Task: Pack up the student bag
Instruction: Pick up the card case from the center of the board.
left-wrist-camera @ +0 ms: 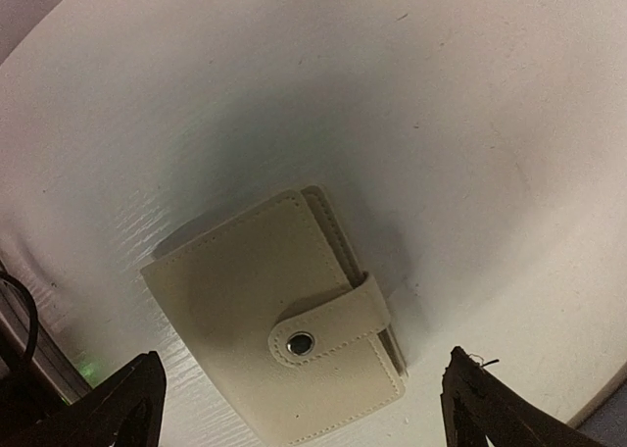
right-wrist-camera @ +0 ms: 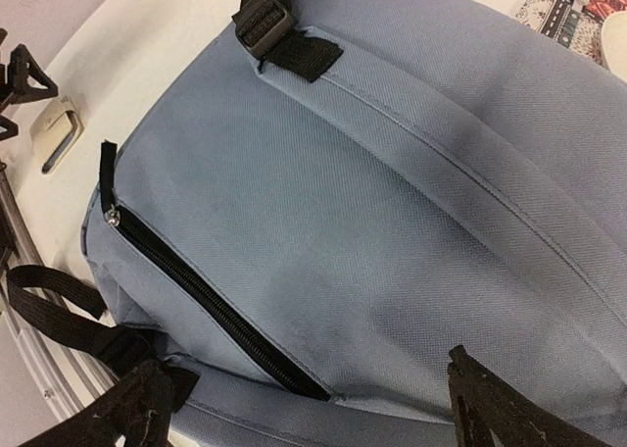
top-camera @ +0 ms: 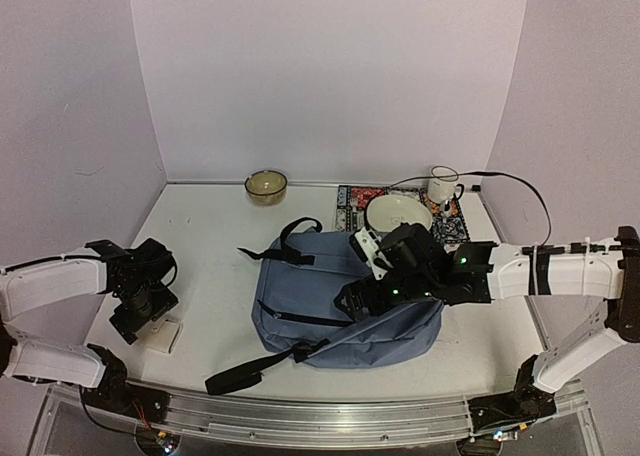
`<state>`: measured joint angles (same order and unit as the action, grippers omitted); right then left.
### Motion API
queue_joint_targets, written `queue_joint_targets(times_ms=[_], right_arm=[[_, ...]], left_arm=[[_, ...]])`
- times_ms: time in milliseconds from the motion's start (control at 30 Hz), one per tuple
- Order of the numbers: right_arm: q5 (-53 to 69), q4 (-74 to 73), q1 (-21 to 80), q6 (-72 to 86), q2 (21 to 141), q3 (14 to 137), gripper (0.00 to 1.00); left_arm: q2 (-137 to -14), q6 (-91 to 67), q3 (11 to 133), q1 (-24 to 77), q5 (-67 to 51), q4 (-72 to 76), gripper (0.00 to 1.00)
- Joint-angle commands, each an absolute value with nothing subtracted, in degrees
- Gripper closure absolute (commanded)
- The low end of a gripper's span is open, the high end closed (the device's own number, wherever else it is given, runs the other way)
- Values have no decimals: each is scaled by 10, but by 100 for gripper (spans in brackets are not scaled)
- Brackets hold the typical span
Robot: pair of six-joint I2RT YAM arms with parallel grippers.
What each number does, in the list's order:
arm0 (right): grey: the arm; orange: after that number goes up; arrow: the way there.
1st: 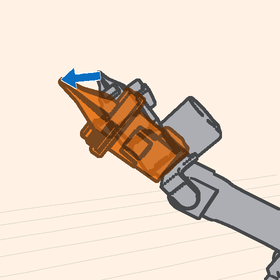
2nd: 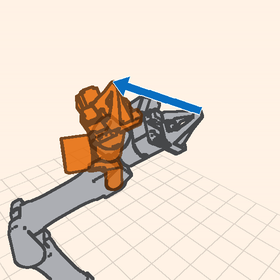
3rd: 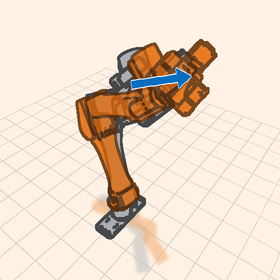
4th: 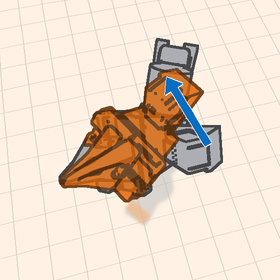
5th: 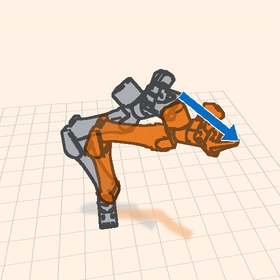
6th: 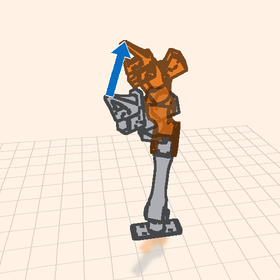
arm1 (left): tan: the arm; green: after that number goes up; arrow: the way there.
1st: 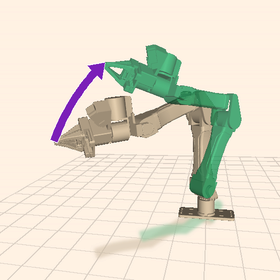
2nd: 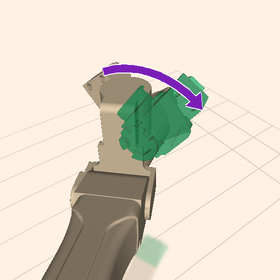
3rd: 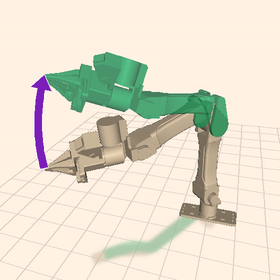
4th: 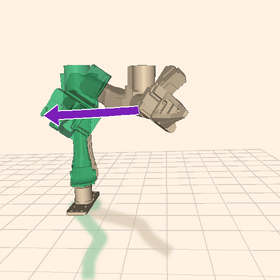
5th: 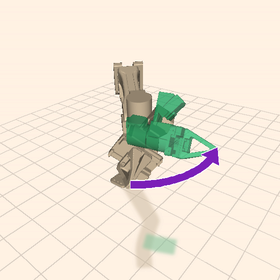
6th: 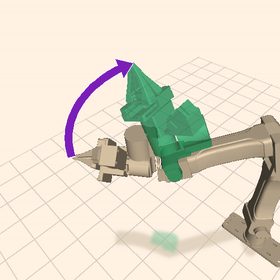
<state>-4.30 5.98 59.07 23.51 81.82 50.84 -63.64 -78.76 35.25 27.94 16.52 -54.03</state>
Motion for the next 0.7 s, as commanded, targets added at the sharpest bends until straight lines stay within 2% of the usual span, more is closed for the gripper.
queue_joint_targets(times_ms=[0,267,533,667], right_arm=[[-33,79,593,217,791,498,2],[-36,88,593,208,769,484,2],[-31,97,593,206,766,477,2],[-37,98,593,204,761,476,2]], left_arm=[[-675,-855,379,276,153,-545,1],[-727,-877,354,259,119,-498,0],[-826,-854,383,254,110,-480,1],[-842,-841,388,254,105,-477,9]])
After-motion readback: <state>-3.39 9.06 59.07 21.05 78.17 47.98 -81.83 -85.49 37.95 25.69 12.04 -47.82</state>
